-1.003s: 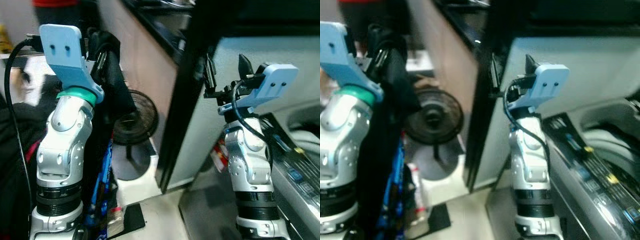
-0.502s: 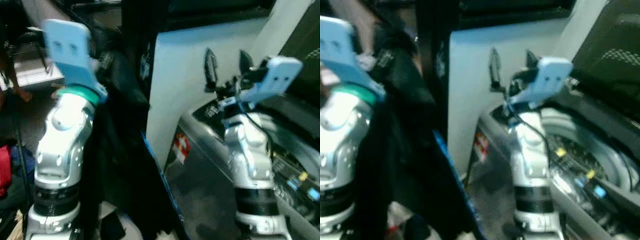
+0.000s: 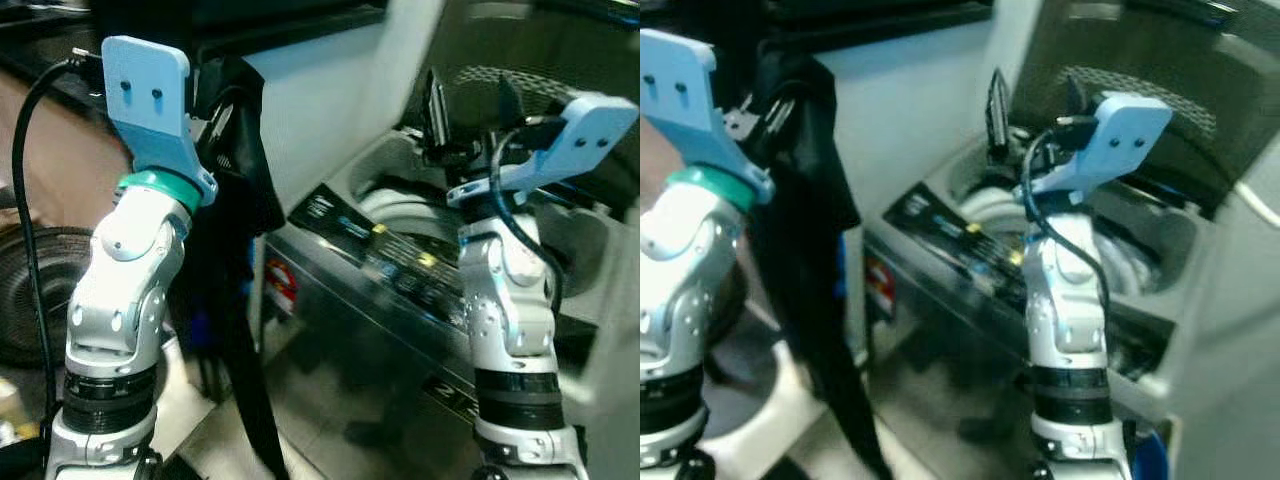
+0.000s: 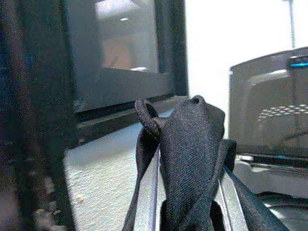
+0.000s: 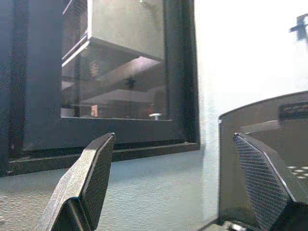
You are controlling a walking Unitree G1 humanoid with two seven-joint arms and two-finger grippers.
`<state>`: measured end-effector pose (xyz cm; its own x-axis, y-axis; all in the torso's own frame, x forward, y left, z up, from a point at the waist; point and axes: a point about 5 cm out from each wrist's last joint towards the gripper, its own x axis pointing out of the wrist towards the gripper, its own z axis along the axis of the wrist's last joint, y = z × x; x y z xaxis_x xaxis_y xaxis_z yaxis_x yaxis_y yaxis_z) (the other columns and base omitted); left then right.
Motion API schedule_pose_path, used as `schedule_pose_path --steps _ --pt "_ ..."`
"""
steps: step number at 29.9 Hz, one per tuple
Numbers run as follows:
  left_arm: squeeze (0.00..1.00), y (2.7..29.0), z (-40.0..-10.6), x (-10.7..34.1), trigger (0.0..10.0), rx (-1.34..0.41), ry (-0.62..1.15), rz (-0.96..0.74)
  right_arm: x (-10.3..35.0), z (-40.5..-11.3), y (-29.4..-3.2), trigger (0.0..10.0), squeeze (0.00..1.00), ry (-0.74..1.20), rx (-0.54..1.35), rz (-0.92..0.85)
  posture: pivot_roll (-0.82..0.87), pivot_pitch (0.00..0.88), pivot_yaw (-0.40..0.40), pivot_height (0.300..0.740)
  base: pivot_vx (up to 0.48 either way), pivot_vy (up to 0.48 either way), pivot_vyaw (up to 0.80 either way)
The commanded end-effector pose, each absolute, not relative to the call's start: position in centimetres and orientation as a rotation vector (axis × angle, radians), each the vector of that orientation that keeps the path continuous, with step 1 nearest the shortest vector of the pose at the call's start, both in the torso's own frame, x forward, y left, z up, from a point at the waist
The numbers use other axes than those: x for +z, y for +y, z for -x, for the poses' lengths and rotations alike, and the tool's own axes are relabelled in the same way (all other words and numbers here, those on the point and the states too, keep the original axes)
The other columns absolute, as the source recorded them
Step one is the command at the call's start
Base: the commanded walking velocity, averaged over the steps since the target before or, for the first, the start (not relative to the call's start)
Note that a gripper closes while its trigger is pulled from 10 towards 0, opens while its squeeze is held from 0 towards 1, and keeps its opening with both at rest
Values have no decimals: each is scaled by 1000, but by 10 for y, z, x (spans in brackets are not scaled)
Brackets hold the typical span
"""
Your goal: Clothes washing
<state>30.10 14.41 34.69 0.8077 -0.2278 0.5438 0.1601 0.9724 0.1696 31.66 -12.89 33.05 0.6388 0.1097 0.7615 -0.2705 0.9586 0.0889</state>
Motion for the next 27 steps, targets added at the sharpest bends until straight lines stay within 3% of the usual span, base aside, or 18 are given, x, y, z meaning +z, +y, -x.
schedule_pose_path --steps 1,27 --pt "0 141 -296 350 10000 -216 -627 -129 337 -313 -130 10000 0 -874 224 -213 93 0 -29 740 0 0 -800" --pt "0 145 -296 343 10000 -191 -611 -141 336 -312 -128 10000 0 -855 233 -249 98 10 -34 740 0 0 -800"
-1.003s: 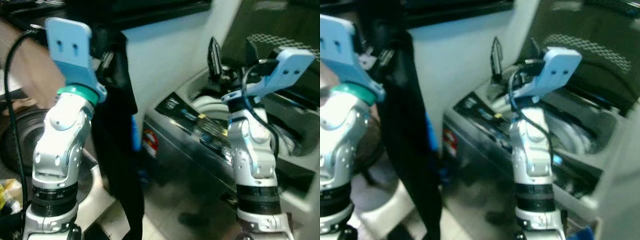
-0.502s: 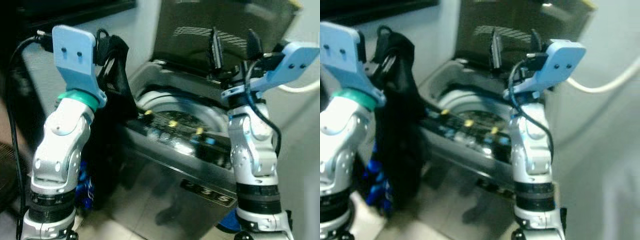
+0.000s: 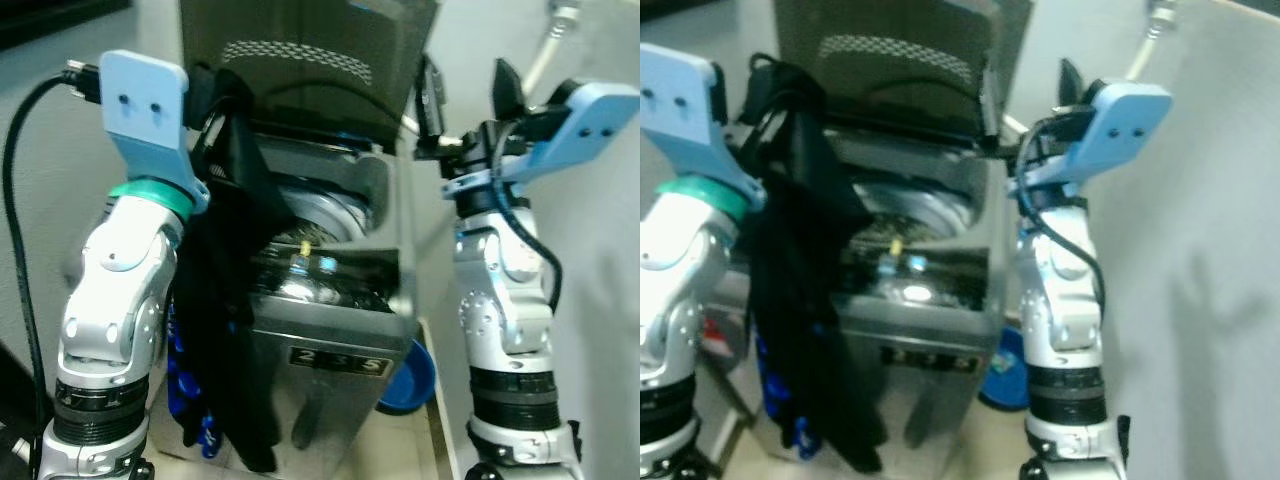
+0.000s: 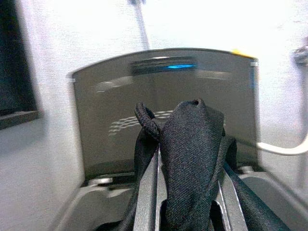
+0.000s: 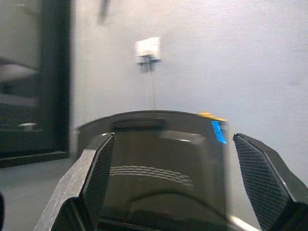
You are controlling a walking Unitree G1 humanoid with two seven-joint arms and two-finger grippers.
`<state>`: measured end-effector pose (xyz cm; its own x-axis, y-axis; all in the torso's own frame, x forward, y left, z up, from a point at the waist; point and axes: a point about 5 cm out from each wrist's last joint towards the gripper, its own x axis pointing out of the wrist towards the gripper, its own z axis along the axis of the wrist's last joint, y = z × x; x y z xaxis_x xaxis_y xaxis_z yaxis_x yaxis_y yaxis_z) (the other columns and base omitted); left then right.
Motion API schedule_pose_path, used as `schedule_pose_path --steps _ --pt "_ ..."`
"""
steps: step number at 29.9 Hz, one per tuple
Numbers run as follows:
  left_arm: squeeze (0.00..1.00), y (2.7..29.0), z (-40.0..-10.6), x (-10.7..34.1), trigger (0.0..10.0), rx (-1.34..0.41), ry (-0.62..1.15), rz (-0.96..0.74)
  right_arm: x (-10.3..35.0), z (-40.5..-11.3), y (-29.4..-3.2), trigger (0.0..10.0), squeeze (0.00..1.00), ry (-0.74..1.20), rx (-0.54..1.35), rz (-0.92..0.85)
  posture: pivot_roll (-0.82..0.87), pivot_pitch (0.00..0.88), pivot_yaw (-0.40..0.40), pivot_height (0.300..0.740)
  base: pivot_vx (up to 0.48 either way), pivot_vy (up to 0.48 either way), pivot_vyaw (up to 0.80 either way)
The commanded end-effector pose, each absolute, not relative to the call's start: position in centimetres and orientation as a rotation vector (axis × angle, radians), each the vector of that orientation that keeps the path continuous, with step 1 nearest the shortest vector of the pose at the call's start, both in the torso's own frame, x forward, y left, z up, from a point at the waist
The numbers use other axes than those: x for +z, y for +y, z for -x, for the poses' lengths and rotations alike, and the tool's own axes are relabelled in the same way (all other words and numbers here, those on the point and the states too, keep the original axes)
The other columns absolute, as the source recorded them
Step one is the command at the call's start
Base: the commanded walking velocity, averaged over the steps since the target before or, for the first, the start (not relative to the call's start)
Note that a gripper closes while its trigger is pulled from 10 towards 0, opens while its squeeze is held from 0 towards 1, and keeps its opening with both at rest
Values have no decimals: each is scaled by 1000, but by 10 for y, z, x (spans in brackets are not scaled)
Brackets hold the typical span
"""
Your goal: Clothes washing
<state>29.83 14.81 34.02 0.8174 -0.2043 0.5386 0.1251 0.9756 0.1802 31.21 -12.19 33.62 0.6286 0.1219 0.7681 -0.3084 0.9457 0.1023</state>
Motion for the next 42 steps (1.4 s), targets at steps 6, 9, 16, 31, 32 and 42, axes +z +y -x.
schedule_pose_path --steps 6,9,16,31,32,42 --pt "0 148 -297 345 10000 -151 -642 -141 333 -314 -128 10000 0 -840 228 -236 96 9 -34 740 161 0 -267" --pt "0 148 -297 345 10000 -145 -638 -140 330 -314 -126 10000 0 -833 233 -224 96 9 -34 740 450 0 0" --pt "0 147 -297 346 10000 -147 -639 -144 329 -315 -126 10000 0 -827 233 -217 96 10 -35 740 450 0 0" --pt "0 141 -296 346 10000 -186 -632 -138 326 -317 -127 10000 0 -819 213 -203 94 6 -28 740 93 0 -346" --pt "0 141 -296 346 10000 -186 -631 -137 326 -316 -127 10000 0 -819 213 -203 94 6 -28 740 0 0 0" --pt "0 141 -297 345 10000 -191 -625 -116 325 -316 -127 10000 0 -820 216 -196 93 5 -28 740 0 0 0"
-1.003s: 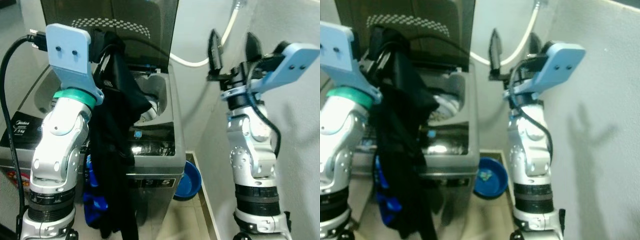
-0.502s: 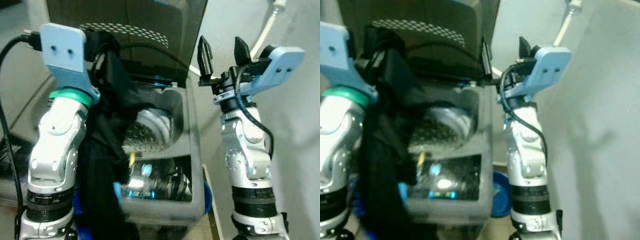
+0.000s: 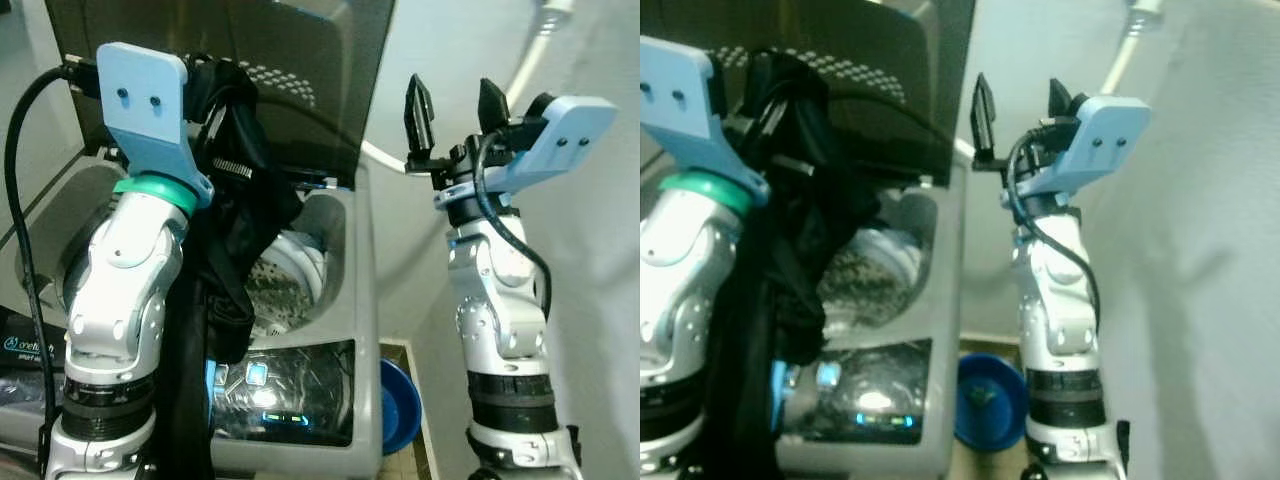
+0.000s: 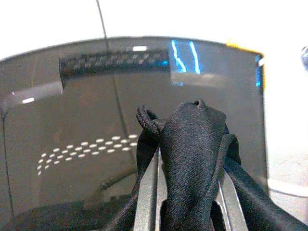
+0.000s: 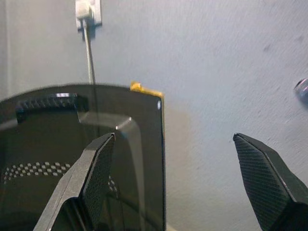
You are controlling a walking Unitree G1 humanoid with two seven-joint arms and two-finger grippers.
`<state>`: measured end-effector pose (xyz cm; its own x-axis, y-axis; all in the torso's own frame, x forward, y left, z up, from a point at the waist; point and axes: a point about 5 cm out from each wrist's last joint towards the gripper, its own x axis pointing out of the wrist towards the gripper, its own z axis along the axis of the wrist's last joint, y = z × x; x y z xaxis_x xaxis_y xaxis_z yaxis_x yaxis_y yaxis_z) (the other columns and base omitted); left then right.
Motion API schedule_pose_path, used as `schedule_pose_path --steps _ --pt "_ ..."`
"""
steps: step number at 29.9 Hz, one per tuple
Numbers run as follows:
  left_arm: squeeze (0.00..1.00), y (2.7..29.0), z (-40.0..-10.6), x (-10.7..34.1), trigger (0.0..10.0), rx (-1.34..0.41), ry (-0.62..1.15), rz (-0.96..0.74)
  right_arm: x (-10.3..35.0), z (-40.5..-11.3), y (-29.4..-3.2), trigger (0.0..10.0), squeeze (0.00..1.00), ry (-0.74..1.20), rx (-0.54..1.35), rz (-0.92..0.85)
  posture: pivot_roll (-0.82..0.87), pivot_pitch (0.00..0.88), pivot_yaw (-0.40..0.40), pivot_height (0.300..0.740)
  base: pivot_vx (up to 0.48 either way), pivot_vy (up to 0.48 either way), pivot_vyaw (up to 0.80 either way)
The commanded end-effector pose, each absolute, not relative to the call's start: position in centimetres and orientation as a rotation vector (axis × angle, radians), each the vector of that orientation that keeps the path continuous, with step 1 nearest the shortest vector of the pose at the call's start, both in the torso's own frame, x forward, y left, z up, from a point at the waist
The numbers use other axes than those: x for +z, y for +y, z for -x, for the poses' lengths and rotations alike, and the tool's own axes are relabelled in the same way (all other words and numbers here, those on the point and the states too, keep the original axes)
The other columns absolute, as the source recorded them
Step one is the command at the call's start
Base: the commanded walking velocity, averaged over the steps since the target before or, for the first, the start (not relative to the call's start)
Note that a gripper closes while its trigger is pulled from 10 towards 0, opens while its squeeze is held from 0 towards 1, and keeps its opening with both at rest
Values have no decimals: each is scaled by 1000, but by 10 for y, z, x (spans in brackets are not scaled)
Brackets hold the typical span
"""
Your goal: Clothes washing
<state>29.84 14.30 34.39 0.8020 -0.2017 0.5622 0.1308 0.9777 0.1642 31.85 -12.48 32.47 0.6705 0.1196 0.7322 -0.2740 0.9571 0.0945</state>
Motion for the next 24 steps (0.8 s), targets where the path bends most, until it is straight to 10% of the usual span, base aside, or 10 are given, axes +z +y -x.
schedule_pose_path --steps 1,24 --pt "0 142 -297 345 10000 -190 -623 -117 325 -317 -127 10000 0 -820 217 -194 94 5 -28 740 0 0 0" --pt "0 144 -298 344 10000 -179 -614 -105 325 -318 -124 10000 0 -816 228 -192 95 7 -31 740 0 364 0"
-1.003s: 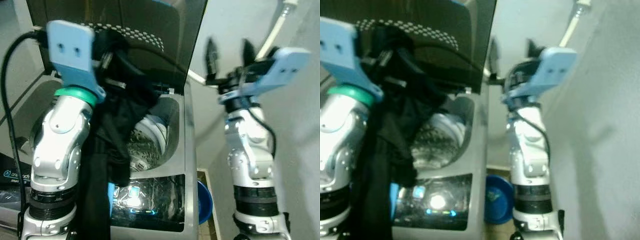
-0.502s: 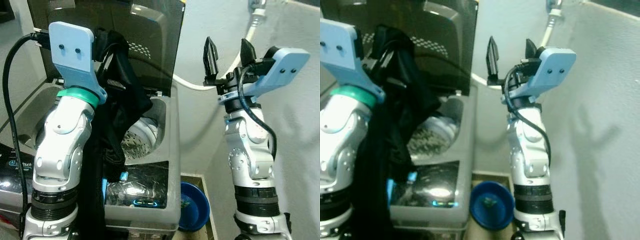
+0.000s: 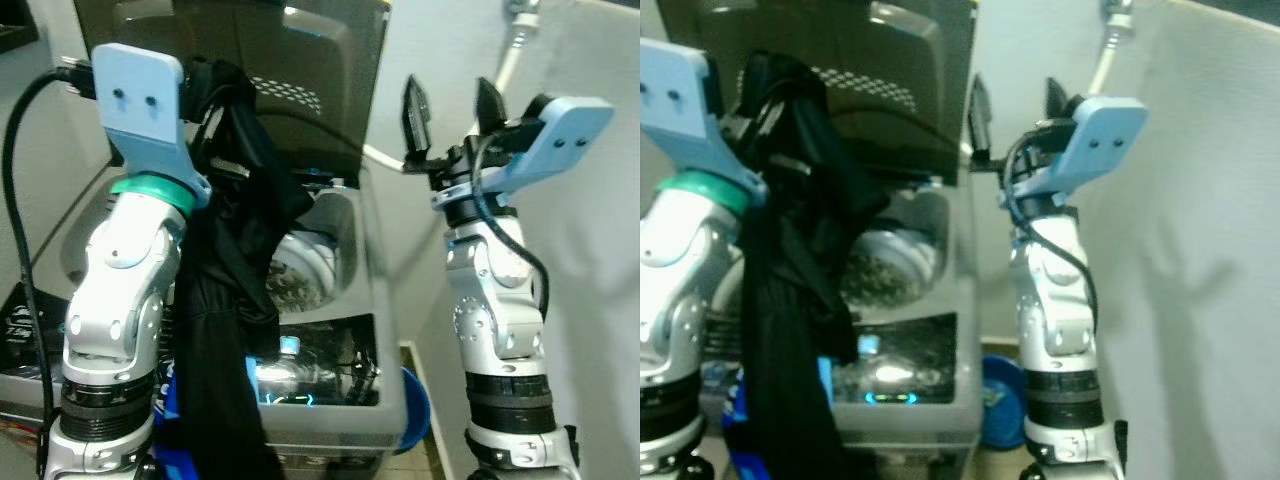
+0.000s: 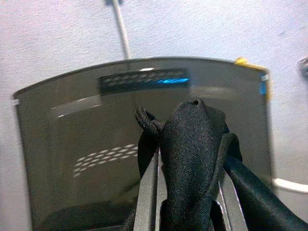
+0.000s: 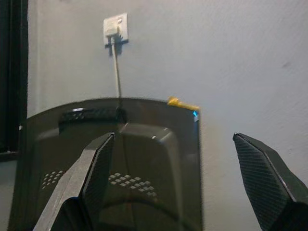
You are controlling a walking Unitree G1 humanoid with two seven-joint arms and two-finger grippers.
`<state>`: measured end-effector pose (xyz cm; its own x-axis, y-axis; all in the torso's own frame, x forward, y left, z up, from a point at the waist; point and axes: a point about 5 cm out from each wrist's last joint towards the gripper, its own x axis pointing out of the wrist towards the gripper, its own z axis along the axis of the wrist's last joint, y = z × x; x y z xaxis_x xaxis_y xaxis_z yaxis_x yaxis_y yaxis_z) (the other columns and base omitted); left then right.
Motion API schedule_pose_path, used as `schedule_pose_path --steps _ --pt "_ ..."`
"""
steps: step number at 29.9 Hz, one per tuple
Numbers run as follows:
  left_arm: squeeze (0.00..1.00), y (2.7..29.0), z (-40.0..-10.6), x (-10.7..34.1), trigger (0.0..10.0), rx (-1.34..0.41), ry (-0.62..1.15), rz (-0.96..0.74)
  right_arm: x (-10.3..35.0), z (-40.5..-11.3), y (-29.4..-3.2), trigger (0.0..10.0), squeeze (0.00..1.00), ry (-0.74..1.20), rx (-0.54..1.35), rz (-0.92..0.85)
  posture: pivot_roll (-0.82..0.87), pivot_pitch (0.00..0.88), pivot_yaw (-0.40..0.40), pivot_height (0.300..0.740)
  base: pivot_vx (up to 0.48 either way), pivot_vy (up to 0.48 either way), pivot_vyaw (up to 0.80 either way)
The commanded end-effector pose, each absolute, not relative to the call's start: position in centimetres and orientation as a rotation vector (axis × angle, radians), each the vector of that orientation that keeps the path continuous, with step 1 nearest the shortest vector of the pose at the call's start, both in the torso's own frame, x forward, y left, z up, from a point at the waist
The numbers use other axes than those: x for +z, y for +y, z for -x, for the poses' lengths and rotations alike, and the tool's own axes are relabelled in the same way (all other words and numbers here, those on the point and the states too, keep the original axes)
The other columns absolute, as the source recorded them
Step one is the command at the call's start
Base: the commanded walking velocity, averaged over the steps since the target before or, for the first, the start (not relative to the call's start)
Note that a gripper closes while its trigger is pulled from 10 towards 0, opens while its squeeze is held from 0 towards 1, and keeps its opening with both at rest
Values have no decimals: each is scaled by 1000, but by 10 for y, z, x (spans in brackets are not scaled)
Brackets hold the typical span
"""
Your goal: Clothes washing
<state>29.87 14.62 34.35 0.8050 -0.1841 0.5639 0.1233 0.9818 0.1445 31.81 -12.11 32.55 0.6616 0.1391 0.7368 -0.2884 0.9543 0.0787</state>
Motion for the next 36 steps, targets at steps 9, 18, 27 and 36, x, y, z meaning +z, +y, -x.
schedule_pose_path --steps 9,18,27,36 --pt "0 143 -297 343 10000 -181 -617 -108 324 -318 -125 10000 0 -812 226 -190 95 10 -29 740 0 104 0" --pt "0 142 -299 343 10000 -185 -615 -153 323 -318 -123 10000 0 -811 233 -191 97 8 -27 740 0 0 0" --pt "0 137 -318 366 10000 -169 -770 -385 342 -318 -109 10000 0 -882 328 -144 84 22 -26 740 0 0 0" --pt "0 130 -362 423 10000 88 -1051 -914 359 -308 -110 10000 0 -977 289 -129 40 86 -4 740 0 0 0"
